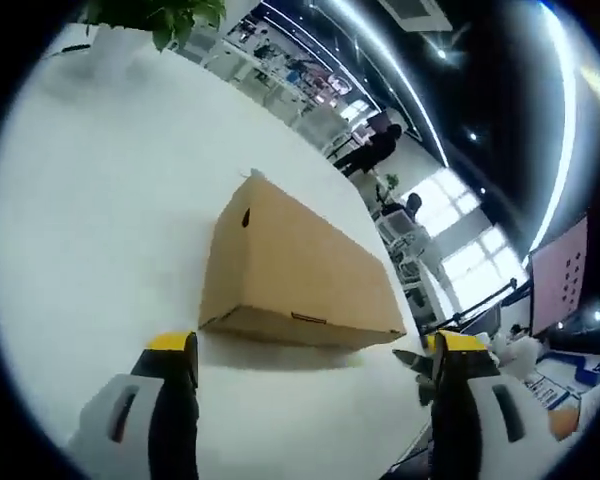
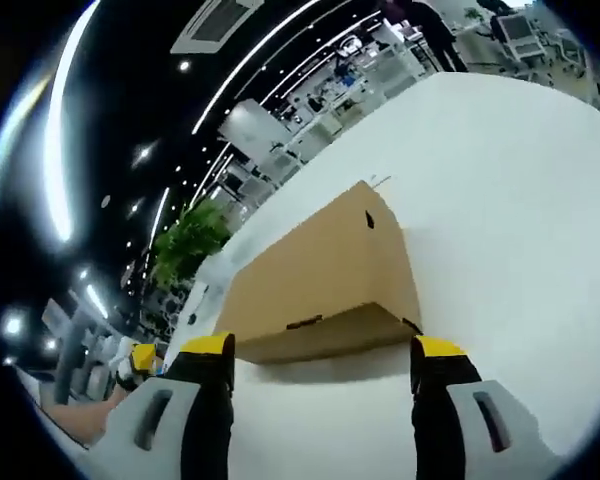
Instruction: Operate the shoe box by opening the lid, removing the specified soft item, and placing it in the target area until the item is outside and the box remains undamaged.
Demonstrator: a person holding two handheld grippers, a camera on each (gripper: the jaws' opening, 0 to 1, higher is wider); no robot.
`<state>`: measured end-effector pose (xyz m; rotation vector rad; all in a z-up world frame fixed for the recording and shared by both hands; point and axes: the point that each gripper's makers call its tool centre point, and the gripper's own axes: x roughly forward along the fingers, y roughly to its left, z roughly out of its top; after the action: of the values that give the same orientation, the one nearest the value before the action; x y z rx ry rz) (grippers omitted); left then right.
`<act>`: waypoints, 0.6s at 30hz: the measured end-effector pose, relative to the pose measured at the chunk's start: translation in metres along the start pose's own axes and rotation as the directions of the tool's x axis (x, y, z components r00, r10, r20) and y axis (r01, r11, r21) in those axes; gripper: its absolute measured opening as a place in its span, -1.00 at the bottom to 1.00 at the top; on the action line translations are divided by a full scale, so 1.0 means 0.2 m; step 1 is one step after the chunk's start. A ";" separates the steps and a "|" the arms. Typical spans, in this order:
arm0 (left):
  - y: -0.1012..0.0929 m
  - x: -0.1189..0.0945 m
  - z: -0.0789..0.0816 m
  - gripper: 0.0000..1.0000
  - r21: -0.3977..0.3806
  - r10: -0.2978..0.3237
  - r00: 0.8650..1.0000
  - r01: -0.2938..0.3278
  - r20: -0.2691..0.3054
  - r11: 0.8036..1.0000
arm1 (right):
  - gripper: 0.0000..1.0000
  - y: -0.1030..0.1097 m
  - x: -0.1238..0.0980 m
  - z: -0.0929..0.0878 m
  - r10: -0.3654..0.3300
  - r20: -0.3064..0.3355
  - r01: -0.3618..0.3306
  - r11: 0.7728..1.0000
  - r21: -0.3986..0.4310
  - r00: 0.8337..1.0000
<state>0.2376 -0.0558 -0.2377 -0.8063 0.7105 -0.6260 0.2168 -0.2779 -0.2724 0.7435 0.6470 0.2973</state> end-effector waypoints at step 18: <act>-0.32 -0.13 0.03 0.99 -0.293 -0.303 0.926 0.360 0.223 0.885 | 1.00 0.31 -0.11 0.07 0.207 0.218 -0.261 0.930 0.260 0.954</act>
<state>0.2120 -0.0690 -0.1753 -1.2982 0.5262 -0.7461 0.2076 -0.2517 -0.2123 1.1185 0.4247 0.3527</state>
